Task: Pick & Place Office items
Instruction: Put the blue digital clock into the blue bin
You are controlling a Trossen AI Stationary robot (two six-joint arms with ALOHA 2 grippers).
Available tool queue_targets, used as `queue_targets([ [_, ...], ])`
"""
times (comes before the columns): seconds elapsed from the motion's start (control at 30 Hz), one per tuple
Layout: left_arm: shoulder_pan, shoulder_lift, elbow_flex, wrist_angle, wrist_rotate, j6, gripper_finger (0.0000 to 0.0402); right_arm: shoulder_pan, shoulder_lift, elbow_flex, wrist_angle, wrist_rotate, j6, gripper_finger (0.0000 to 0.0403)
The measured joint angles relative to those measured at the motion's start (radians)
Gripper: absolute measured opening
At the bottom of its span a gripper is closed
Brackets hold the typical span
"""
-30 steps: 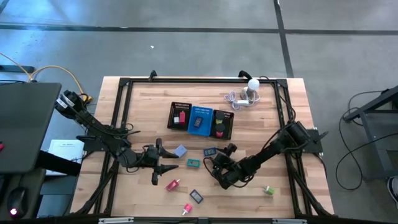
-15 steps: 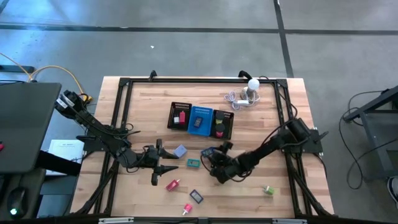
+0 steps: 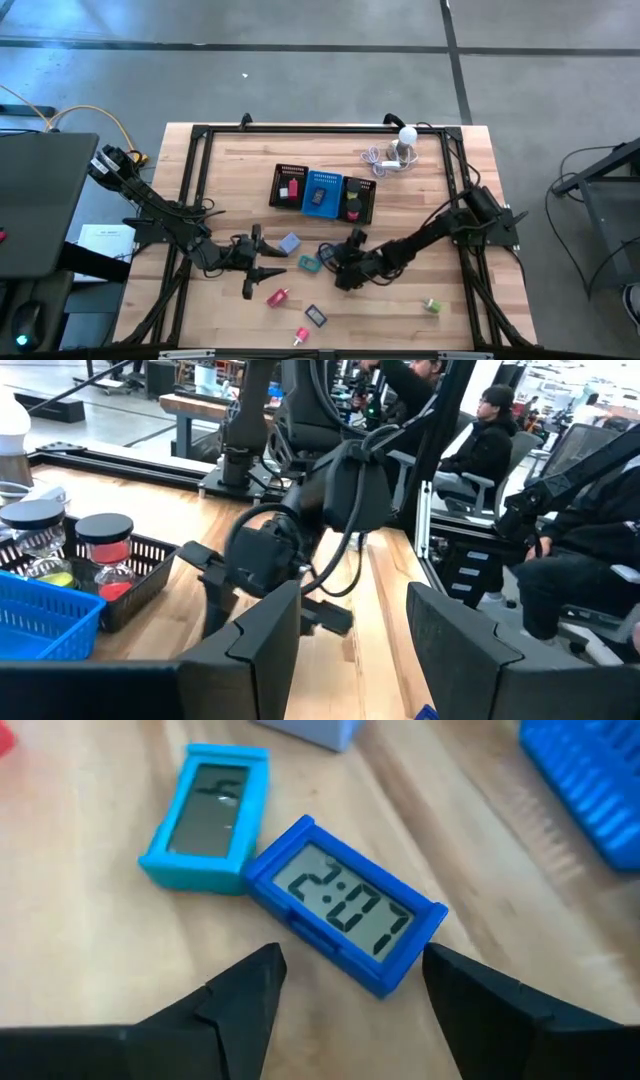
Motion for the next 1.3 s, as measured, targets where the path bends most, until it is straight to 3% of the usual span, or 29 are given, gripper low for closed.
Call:
queue_targets([
  [0.6,0.000,0.000,0.000,-0.005,0.000,0.000,0.0178,0.010,-0.014,-0.001,0.021,-0.056,0.008,0.0238],
  [0.9,0.000,0.000,0.000,-0.008,-0.001,0.000,0.0178,0.018,-0.139,-0.007,-0.176,-0.112,-0.016,0.0238],
  [1.03,0.000,0.000,0.000,-0.012,-0.001,0.000,0.0178,-0.010,-0.174,-0.007,-0.181,-0.177,-0.080,0.0238],
  [1.3,0.000,0.000,0.000,-0.016,-0.001,-0.001,0.0178,-0.101,-0.178,0.111,-0.284,-0.252,-0.201,0.0238],
])
